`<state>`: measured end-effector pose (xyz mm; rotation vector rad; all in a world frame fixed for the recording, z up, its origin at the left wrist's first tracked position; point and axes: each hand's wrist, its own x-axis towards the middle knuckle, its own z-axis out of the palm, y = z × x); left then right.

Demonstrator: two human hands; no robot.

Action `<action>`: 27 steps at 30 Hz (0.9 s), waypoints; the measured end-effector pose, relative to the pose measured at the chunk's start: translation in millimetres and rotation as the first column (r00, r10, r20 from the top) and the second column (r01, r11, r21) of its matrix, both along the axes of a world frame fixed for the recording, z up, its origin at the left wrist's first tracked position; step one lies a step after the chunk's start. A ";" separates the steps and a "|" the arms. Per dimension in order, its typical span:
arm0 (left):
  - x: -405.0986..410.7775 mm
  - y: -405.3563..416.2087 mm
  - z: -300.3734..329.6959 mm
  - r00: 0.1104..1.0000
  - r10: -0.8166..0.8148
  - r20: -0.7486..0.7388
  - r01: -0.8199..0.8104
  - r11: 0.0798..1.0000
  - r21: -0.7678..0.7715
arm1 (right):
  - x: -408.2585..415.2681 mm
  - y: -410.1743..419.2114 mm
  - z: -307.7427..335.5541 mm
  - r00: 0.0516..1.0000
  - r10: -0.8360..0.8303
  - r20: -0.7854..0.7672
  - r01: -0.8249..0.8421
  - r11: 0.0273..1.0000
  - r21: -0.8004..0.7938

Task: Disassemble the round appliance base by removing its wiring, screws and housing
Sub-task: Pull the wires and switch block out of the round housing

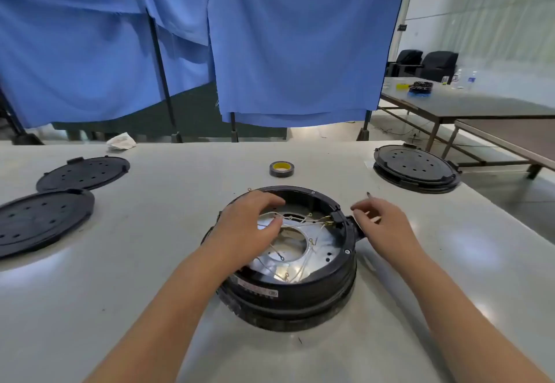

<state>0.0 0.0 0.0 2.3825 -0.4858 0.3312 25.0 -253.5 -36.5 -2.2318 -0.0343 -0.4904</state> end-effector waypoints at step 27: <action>-2.9 31.4 -13.1 0.999 0.008 -0.053 -0.002 0.994 0.109 | -5.3 38.8 43.1 0.922 0.340 -0.183 -0.385 0.773 -0.504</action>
